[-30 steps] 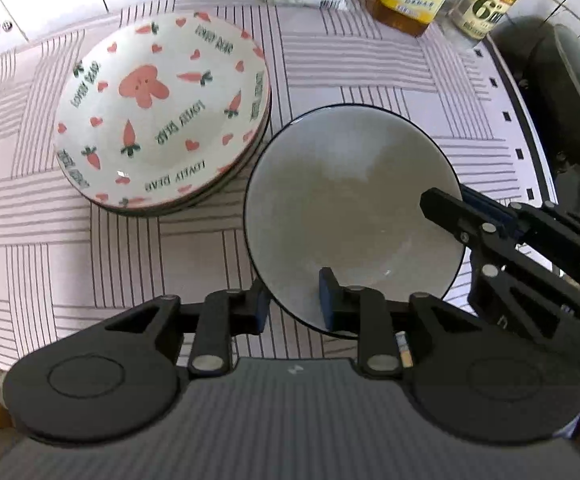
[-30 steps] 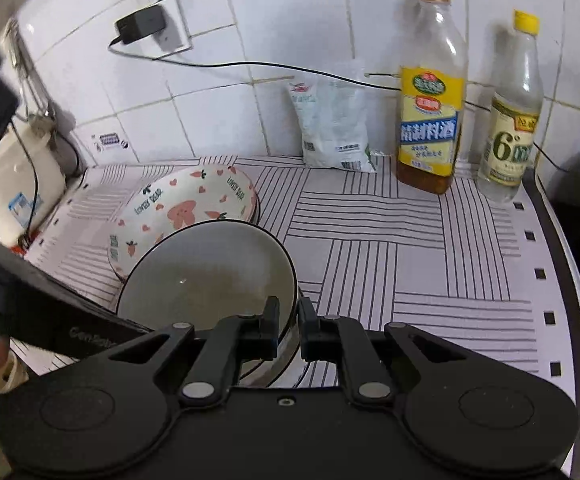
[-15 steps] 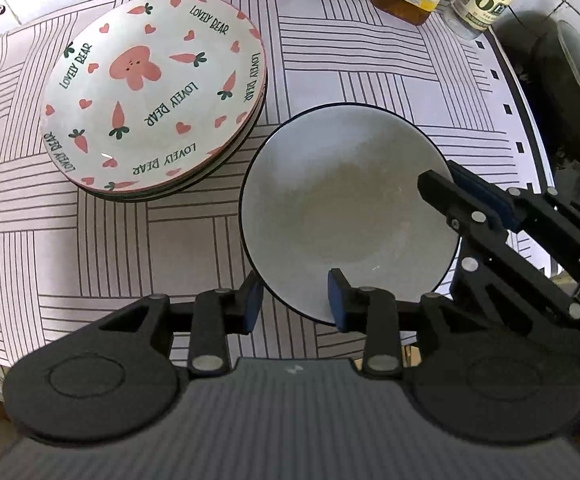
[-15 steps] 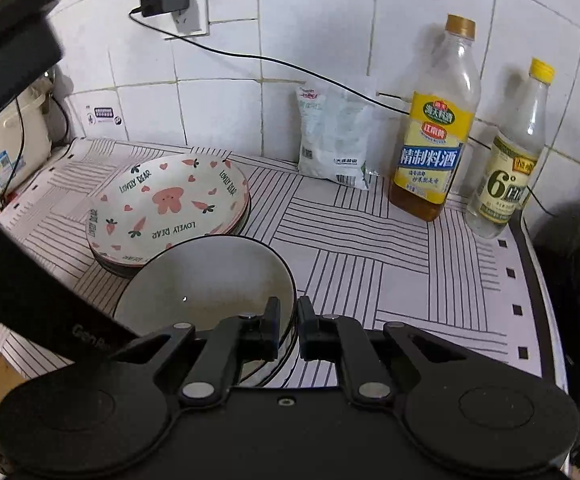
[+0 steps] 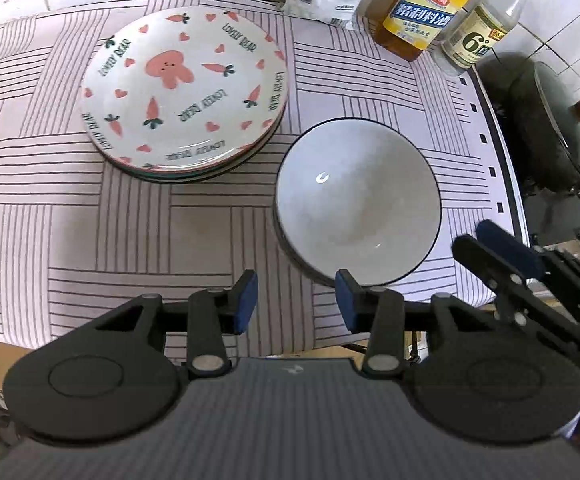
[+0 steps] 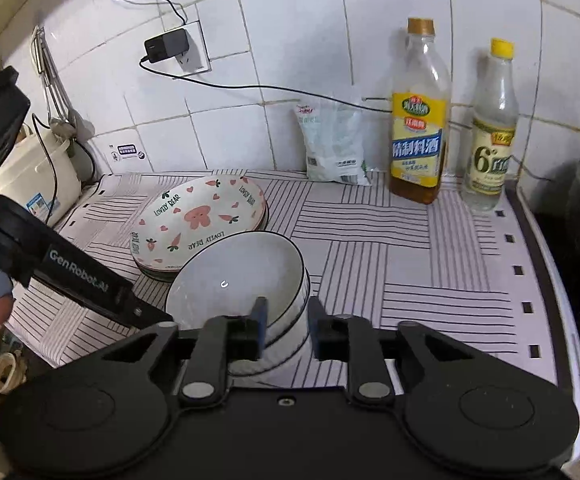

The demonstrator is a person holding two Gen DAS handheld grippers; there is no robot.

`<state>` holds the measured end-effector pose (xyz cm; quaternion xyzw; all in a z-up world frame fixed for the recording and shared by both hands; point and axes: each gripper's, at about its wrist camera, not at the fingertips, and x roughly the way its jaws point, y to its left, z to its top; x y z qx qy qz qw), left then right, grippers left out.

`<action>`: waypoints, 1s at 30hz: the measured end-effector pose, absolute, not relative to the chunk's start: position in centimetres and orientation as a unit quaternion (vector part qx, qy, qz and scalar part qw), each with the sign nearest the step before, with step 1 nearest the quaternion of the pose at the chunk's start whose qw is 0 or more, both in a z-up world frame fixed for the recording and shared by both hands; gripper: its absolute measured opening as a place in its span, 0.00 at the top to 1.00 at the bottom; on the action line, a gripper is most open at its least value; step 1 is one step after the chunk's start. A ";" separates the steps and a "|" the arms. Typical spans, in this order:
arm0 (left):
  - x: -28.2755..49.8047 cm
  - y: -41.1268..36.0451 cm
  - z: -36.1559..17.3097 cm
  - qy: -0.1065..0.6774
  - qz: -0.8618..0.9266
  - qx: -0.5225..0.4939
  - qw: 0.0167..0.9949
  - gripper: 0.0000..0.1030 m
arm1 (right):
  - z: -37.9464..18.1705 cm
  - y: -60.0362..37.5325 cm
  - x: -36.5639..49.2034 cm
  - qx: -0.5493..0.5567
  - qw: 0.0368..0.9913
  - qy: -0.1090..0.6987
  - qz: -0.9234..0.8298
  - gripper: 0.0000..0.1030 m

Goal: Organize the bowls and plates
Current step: 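Carry the third bowl to the bowl stack and lower it inside, then open the left gripper and grasp the rim of the bowl stack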

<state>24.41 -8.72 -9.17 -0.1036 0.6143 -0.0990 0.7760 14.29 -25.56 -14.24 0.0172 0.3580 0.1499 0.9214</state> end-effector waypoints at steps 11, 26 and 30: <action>21.7 -6.7 -7.4 0.574 -0.151 -0.130 0.794 0.54 | -14.5 -22.3 10.6 -0.059 0.909 0.376 0.168 0.48; 21.5 -4.0 -11.5 0.519 -0.185 -0.253 0.795 0.47 | -19.2 -21.1 7.8 -0.064 0.923 0.349 0.148 0.29; 22.3 -3.9 -13.0 0.497 -0.203 -0.275 0.797 0.39 | -21.2 -21.3 9.1 -0.049 0.930 0.339 0.133 0.13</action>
